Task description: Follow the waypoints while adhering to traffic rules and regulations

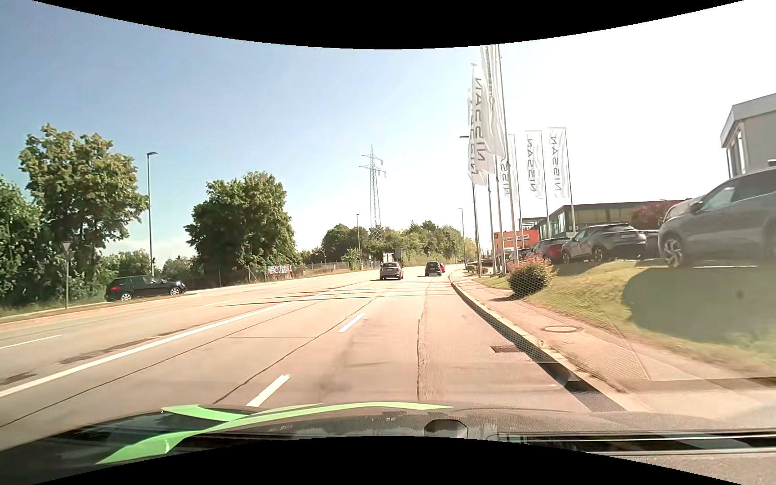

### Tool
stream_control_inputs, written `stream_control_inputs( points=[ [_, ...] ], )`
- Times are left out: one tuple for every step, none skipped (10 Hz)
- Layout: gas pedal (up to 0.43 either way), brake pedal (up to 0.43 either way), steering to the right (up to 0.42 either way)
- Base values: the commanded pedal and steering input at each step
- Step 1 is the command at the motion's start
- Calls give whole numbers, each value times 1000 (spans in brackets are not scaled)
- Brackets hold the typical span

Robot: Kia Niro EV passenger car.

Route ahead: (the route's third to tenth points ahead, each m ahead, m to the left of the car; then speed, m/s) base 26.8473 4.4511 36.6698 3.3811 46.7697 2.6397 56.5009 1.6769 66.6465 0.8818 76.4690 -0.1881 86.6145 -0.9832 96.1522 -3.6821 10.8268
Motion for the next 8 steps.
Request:
stream_control_inputs(
  points=[
    [177,0,2],
    [177,0,3],
    [157,0,3],
    [138,0,5],
    [130,0,7],
    [130,0,8],
    [130,0,9],
    [130,0,9]
  ],
)
